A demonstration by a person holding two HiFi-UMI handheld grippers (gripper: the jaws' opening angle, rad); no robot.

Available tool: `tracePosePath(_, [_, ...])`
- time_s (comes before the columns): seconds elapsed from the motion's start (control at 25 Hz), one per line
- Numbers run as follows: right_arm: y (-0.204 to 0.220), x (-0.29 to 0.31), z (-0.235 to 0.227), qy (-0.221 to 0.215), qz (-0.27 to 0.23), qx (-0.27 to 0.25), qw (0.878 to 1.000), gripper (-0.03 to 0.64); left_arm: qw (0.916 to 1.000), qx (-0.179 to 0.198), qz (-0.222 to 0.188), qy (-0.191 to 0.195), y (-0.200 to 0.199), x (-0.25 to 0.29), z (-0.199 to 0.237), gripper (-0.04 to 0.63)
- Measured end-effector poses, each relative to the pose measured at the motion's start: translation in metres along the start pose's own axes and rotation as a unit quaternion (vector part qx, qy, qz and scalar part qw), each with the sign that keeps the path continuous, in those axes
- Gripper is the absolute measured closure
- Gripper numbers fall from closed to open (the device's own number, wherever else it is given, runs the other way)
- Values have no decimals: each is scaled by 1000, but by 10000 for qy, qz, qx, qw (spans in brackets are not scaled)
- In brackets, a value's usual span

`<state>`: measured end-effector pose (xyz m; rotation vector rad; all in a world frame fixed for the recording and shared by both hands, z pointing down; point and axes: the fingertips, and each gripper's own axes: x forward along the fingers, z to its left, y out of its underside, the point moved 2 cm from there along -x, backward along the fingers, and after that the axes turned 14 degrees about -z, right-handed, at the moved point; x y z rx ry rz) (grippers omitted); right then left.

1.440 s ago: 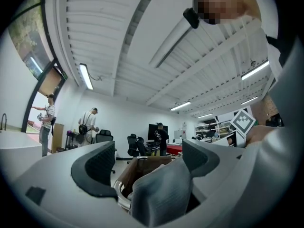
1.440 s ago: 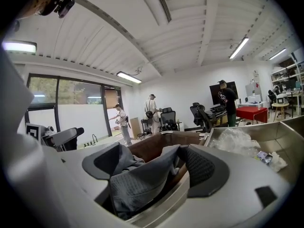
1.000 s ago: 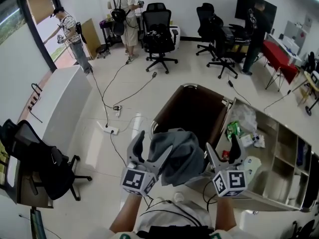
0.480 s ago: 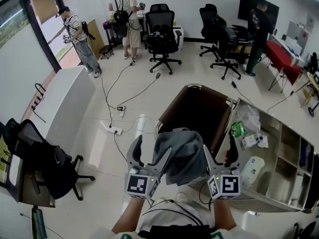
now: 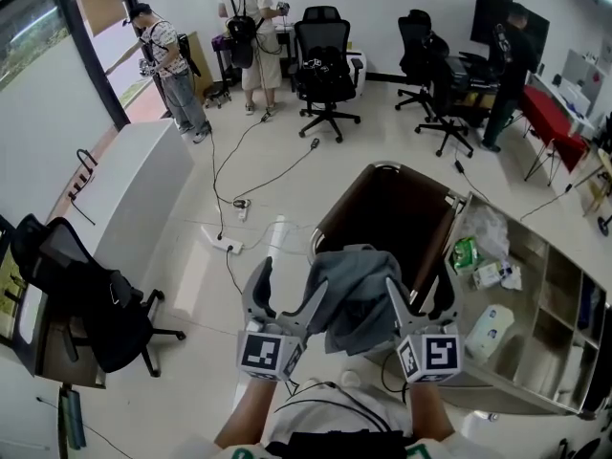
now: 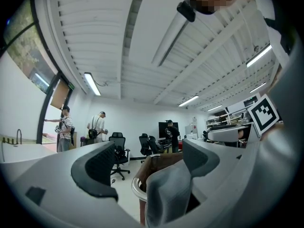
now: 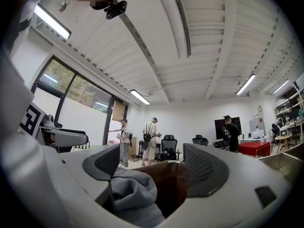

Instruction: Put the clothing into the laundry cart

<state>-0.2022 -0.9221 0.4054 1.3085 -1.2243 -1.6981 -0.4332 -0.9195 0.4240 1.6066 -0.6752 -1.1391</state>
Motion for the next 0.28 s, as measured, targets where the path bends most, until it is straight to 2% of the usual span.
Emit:
tracePosePath(0.16, [2, 1, 6, -23, 63, 69, 10000, 163, 9998, -188, -14, -72, -7, -1, 1, 178])
tracePosePath(0.28, [3, 1, 8, -73, 55, 99, 9999, 163, 9999, -162, 1, 8, -3, -4, 3, 178])
